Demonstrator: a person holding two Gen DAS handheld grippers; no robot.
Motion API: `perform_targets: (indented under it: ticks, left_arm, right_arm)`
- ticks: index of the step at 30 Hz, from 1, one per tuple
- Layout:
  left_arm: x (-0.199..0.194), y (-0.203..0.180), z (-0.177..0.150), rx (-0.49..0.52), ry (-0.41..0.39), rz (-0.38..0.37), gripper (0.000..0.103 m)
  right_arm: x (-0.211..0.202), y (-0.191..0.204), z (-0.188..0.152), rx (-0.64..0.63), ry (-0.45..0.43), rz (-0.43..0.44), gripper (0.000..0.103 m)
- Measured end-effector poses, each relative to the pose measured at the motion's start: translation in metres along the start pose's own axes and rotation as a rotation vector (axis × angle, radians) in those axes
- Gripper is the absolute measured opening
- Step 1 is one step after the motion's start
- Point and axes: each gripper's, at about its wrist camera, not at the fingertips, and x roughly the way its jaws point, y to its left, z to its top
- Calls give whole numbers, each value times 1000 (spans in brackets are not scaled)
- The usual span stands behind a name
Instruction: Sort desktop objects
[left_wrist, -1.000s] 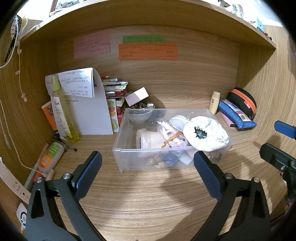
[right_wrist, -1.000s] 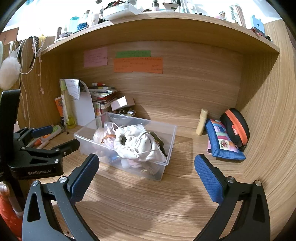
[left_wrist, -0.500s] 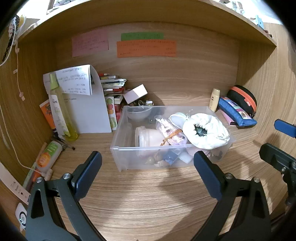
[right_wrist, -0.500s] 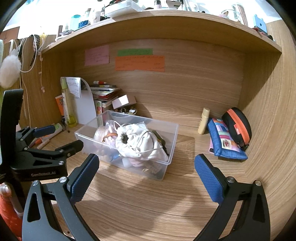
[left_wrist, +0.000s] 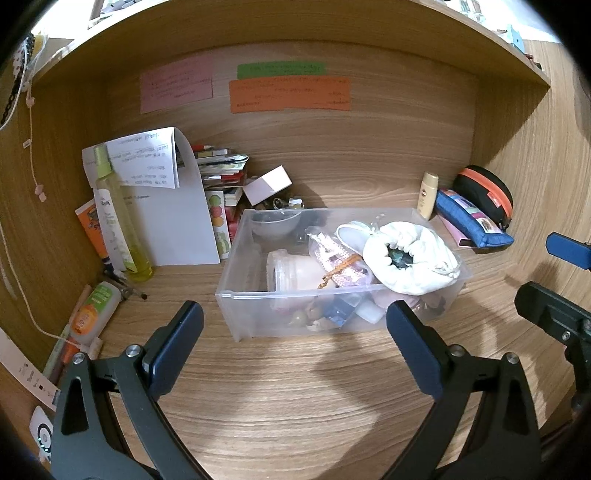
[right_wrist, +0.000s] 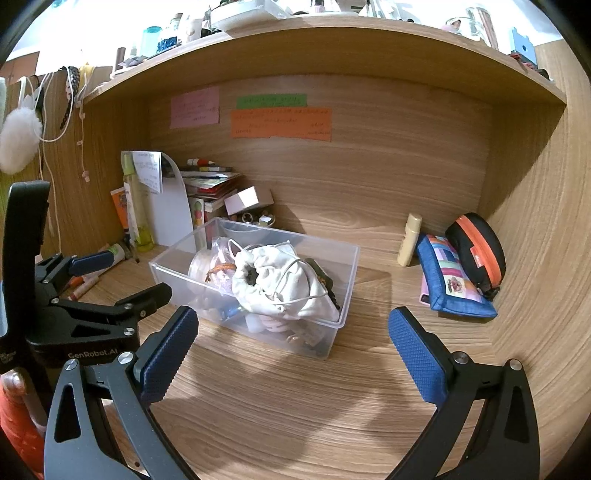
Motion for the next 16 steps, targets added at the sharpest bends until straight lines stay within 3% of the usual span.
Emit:
perform_targets:
  ticks: [16]
  left_arm:
    - [-1,0,0,6,-10,3,101]
  right_arm:
    - [5,0,0,-3,13,9,103]
